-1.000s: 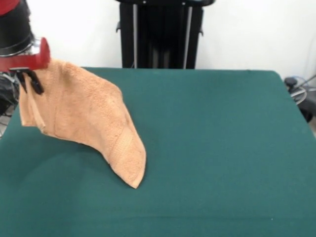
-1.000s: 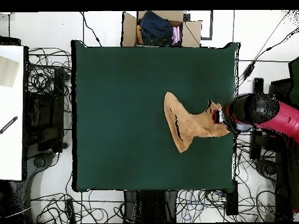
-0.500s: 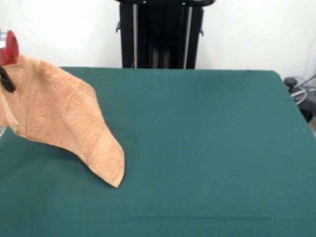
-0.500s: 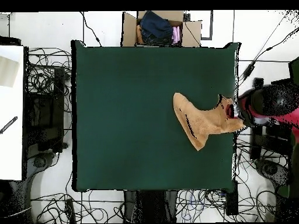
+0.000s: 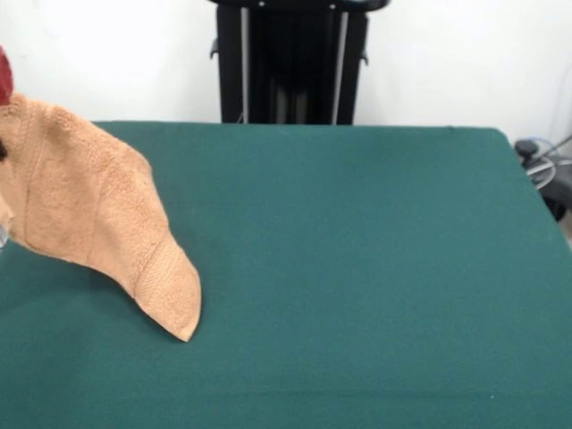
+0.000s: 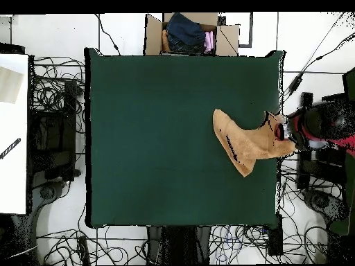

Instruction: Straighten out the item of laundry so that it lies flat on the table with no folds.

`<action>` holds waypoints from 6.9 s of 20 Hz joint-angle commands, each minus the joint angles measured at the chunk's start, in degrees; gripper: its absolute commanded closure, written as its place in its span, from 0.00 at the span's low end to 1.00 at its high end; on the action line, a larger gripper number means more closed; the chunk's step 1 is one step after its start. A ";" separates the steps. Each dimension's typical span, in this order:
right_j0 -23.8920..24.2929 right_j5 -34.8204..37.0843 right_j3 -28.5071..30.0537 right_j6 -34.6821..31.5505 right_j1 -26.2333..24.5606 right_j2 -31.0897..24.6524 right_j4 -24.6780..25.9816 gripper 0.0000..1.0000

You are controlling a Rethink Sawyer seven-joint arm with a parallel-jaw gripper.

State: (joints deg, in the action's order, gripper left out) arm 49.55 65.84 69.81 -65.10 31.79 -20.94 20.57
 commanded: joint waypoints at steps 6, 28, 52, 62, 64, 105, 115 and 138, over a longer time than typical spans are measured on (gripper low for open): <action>-5.52 -13.45 19.96 -7.25 6.61 1.38 1.57 1.00; -21.39 -30.80 32.76 -26.36 8.34 10.66 -3.24 1.00; -44.95 -42.16 31.63 -44.58 0.48 22.27 -9.00 1.00; -49.54 -47.66 32.42 -46.35 -3.60 24.41 -10.46 1.00; -50.68 -47.28 31.84 -46.37 -3.94 25.35 -10.79 1.00; -57.18 -44.23 28.14 -42.46 -8.50 29.05 -18.73 1.00; -56.85 -44.56 28.50 -42.44 -8.58 29.29 -18.87 0.00; -57.04 -37.93 30.71 -42.36 -1.23 29.27 -22.36 0.00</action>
State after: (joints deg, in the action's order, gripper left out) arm -7.60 21.35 98.50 -94.06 26.65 8.63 2.22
